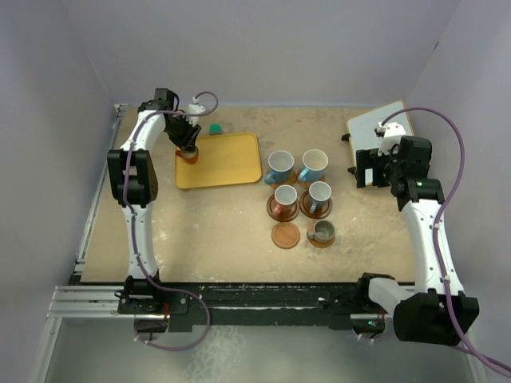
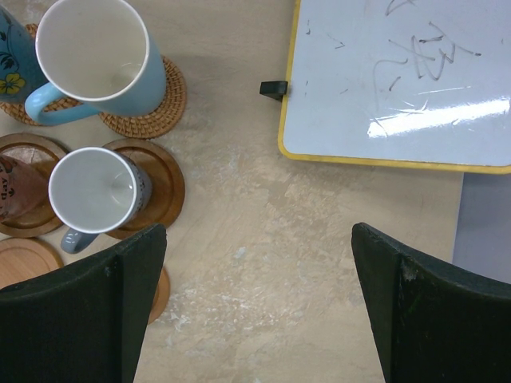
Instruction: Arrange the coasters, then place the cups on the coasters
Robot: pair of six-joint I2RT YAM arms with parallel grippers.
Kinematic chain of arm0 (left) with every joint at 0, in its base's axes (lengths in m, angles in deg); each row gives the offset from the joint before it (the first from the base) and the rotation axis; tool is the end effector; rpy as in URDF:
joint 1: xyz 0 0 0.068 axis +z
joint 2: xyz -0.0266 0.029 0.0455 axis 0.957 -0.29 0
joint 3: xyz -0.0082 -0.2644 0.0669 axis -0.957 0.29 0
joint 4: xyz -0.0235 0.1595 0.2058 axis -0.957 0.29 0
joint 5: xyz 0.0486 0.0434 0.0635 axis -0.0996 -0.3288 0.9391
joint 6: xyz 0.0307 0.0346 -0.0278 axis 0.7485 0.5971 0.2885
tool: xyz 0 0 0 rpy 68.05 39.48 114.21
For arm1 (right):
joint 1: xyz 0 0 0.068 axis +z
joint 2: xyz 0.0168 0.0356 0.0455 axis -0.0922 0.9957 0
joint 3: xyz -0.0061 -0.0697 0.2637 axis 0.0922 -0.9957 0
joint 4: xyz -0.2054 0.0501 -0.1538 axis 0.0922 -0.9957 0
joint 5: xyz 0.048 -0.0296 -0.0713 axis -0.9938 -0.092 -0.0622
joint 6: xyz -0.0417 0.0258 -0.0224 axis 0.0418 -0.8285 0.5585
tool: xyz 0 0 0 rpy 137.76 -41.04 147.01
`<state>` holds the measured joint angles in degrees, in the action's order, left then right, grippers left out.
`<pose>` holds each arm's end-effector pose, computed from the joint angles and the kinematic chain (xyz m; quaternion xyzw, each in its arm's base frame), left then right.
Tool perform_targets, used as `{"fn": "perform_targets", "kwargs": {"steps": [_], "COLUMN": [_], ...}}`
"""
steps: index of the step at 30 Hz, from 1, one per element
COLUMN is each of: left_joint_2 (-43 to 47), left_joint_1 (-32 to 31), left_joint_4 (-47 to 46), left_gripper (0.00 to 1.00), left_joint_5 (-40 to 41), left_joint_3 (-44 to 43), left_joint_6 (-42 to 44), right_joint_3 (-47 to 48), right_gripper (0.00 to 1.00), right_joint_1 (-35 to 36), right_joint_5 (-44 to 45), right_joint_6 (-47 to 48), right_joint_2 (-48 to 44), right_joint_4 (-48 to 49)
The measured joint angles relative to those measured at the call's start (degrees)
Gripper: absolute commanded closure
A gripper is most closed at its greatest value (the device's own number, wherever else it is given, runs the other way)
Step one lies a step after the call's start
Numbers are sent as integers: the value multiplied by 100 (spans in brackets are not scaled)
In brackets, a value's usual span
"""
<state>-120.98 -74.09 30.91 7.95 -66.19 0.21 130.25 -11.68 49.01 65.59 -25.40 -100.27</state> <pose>0.5047 -0.0235 0.2007 0.3563 0.8865 -0.1361 0.2619 0.2339 -0.0218 0.3477 -0.0494 0.8681 -0.0131 0.4937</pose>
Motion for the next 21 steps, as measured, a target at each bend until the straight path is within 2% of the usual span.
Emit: {"fn": "perform_targets", "kwargs": {"steps": [7,12,21], "left_joint_2": [-153,-162,-153], "left_joint_1": [0,0,-24], "left_joint_4": [122,212,321], "left_gripper": [75,80,96], "left_joint_5": [85,109,90], "left_joint_3": [-87,-122,-166], "left_joint_6": [90,127,129], "right_joint_3": [0,0,0], "right_gripper": [0,0,0], "right_joint_1": [0,0,0], "right_joint_5": [0,0,0], "right_joint_6": [2,0,2], "right_joint_2": [0,0,0], "right_joint_4": [0,0,0]}}
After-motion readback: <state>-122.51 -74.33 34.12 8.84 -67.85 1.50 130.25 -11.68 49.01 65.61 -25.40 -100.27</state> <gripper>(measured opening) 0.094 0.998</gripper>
